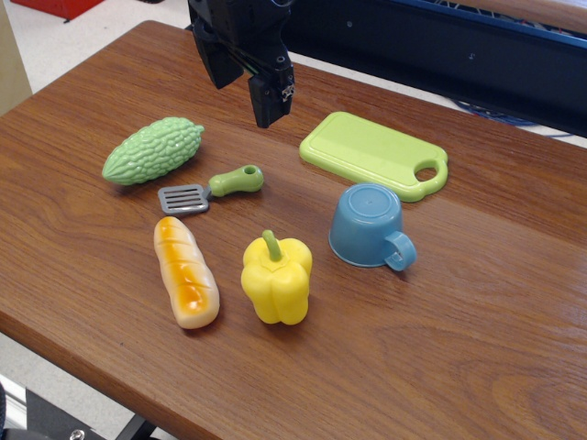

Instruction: Put spatula on cutting board

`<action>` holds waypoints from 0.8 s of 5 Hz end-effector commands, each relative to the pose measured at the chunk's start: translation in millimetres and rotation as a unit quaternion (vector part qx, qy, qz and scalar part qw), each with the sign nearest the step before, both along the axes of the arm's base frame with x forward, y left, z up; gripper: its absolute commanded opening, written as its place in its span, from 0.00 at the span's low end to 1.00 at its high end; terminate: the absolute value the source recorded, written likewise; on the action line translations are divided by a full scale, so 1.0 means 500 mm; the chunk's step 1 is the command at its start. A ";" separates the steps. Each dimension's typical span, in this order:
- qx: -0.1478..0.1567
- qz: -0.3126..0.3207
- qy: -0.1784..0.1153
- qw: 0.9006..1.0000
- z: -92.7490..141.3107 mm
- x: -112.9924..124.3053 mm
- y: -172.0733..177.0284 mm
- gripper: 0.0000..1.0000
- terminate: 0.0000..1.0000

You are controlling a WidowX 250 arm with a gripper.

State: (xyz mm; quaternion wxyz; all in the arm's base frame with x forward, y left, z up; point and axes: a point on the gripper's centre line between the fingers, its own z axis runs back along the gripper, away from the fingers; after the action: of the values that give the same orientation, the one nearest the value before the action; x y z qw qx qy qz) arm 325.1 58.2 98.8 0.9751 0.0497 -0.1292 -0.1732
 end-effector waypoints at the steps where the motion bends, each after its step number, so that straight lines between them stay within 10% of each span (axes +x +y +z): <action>1: 0.000 0.000 0.000 1.000 0.000 0.000 0.000 1.00 0.00; 4: 0.034 -0.064 0.026 0.997 -0.084 0.002 0.030 1.00 0.00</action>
State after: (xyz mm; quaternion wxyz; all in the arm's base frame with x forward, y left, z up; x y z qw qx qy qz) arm 320.9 68.0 43.9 0.9647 0.0557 -0.0798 -0.2446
